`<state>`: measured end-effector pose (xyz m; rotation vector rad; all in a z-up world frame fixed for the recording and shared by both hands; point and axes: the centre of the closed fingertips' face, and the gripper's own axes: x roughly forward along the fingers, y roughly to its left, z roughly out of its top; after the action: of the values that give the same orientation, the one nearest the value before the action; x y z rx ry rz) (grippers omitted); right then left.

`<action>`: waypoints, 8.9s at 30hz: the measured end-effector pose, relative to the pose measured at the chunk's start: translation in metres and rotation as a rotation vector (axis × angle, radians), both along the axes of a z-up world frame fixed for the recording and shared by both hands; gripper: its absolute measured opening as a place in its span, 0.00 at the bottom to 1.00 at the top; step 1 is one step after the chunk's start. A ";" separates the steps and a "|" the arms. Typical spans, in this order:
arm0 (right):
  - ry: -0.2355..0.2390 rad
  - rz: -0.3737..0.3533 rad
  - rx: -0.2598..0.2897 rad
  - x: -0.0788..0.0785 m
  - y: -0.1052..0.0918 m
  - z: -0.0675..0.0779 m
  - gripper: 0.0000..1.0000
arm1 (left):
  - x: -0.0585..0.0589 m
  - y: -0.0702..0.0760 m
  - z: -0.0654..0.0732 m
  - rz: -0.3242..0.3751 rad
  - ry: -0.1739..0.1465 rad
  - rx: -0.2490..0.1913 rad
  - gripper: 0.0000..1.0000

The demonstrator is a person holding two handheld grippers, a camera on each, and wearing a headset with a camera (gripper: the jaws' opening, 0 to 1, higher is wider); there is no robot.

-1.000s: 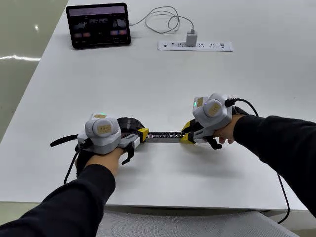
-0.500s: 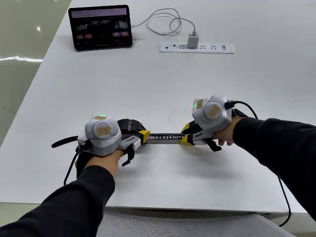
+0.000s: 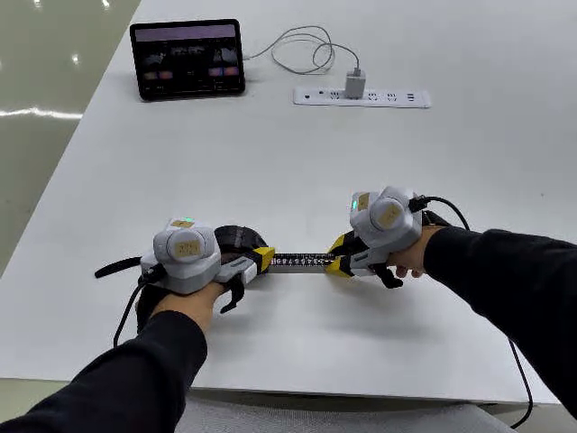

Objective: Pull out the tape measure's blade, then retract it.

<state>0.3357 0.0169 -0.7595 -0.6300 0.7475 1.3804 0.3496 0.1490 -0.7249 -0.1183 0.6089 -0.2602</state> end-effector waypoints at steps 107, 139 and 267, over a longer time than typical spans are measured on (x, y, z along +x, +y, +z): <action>-0.003 0.030 0.076 -0.007 0.077 0.001 0.11 | -0.002 0.001 -0.001 0.002 0.003 -0.034 0.59; 0.003 0.035 0.092 -0.008 0.082 0.000 0.11 | -0.002 0.001 -0.001 0.006 0.006 -0.043 0.59; -0.080 -0.450 0.202 -0.054 -0.138 0.077 0.86 | -0.073 0.060 0.040 -0.373 0.001 -0.016 1.00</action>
<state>0.2820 -0.1211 -0.6823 -0.3286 0.6289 0.9932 0.2767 0.2093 -0.6845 -0.0194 0.6282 -0.6266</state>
